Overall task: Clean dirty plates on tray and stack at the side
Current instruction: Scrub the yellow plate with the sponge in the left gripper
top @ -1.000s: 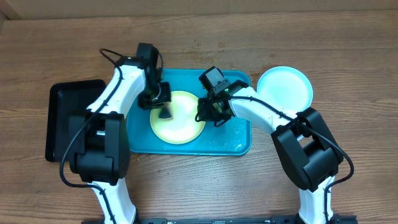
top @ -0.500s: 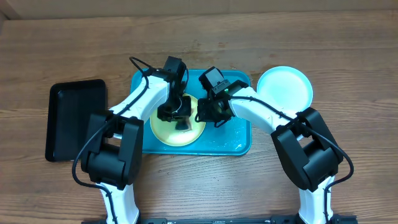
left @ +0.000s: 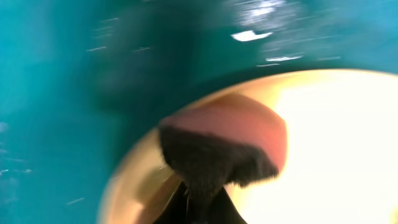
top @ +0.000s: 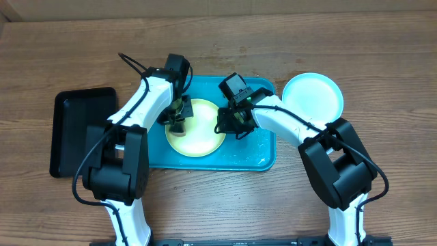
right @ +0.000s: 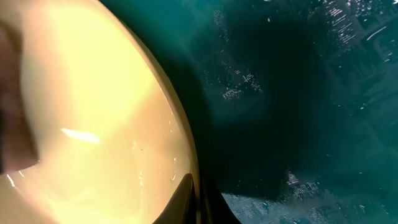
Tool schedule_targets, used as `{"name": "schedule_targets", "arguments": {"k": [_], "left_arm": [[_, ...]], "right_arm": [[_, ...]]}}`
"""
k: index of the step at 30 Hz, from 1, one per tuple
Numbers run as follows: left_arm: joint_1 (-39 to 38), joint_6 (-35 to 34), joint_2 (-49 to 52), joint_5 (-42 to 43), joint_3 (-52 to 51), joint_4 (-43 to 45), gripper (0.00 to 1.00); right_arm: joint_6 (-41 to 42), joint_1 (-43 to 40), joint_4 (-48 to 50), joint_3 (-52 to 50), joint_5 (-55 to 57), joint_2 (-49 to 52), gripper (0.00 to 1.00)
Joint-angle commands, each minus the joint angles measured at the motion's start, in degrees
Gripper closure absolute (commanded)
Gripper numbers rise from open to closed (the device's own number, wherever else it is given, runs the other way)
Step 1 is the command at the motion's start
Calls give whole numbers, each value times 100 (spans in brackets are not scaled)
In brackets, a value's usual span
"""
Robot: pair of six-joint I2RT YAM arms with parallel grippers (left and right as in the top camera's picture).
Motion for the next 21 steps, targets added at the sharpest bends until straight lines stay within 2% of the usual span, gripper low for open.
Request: {"name": "schedule_targets", "arguments": {"k": [1,8,12,15,19,21], "left_arm": [[-168,131,116,1504,-85,417,96],[-577,131,232,1543,-518,765,96],[-623,166,286,1539,-619,590,96],[-573,673,282,1576,-603,221,96],[-522,2247,212,2763,-535,-140,96],[-516,2691,162,3244,-533,-214,96]], "right_arm": [[-24,-55,-66,2,356,140,96],[-24,-55,-63,2,358,140,96],[-24,-55,-70,2,356,140,96],[-26,-55,-109,2,356,140,96],[-26,-55,-105,2,358,140,96],[-26,-55,-103,2,358,140,96]]}}
